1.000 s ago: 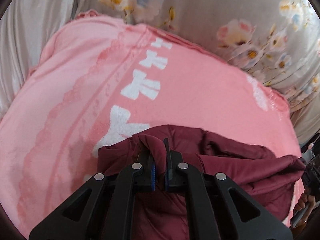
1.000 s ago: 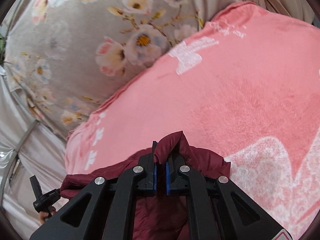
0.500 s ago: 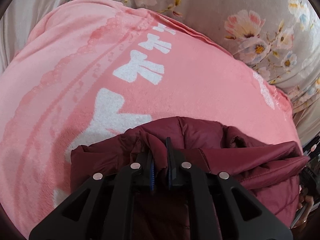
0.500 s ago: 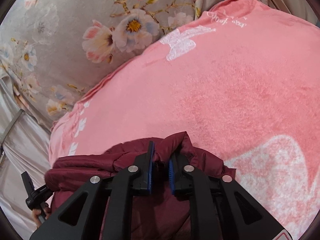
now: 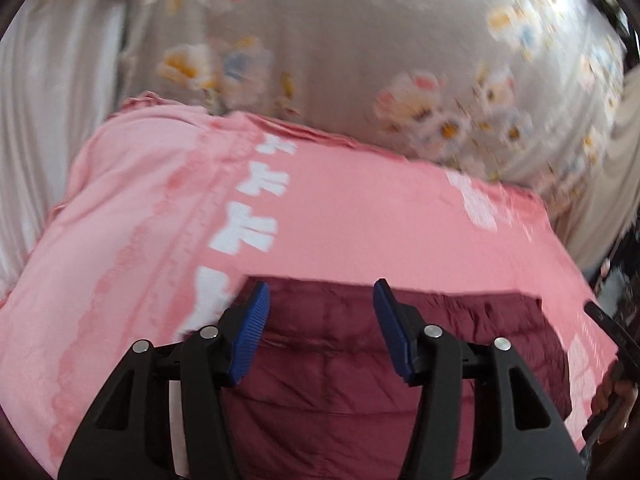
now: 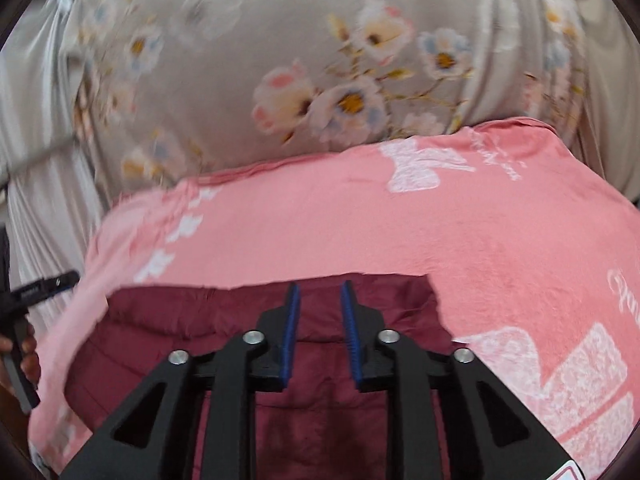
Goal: Fold large clothes
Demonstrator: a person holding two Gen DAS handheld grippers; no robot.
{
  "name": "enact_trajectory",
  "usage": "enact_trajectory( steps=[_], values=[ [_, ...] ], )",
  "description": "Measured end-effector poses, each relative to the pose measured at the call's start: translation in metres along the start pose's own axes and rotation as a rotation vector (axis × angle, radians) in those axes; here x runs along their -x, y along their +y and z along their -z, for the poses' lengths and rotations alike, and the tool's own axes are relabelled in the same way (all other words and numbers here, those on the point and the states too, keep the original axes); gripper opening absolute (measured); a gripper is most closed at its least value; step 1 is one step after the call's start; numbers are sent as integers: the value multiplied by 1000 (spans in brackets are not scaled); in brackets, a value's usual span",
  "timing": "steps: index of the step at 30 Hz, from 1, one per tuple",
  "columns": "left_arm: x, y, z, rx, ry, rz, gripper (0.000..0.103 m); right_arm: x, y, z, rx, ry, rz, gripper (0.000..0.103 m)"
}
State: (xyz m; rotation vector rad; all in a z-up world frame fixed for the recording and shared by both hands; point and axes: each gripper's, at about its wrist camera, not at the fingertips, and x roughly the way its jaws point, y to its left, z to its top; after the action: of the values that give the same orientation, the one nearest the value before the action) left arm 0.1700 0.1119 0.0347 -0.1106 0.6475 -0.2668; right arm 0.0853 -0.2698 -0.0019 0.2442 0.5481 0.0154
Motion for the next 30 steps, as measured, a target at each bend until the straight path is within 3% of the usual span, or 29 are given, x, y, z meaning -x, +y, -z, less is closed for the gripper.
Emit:
enact_trajectory(
  steps=[5,12,19,30],
  values=[
    [-64,-27,16,-54,112,-7,44,-53,17,2,63,89,27,6],
    [-118,-10,19,-48,178,-66,44,-102,-3,11,98,199,132,2],
    [-130,5,33,-18,197,-57,43,-108,-36,18,6,230,156,0],
    [-137,9,44,0,177,-48,42,-114,-56,29,-114,243,83,0]
  ],
)
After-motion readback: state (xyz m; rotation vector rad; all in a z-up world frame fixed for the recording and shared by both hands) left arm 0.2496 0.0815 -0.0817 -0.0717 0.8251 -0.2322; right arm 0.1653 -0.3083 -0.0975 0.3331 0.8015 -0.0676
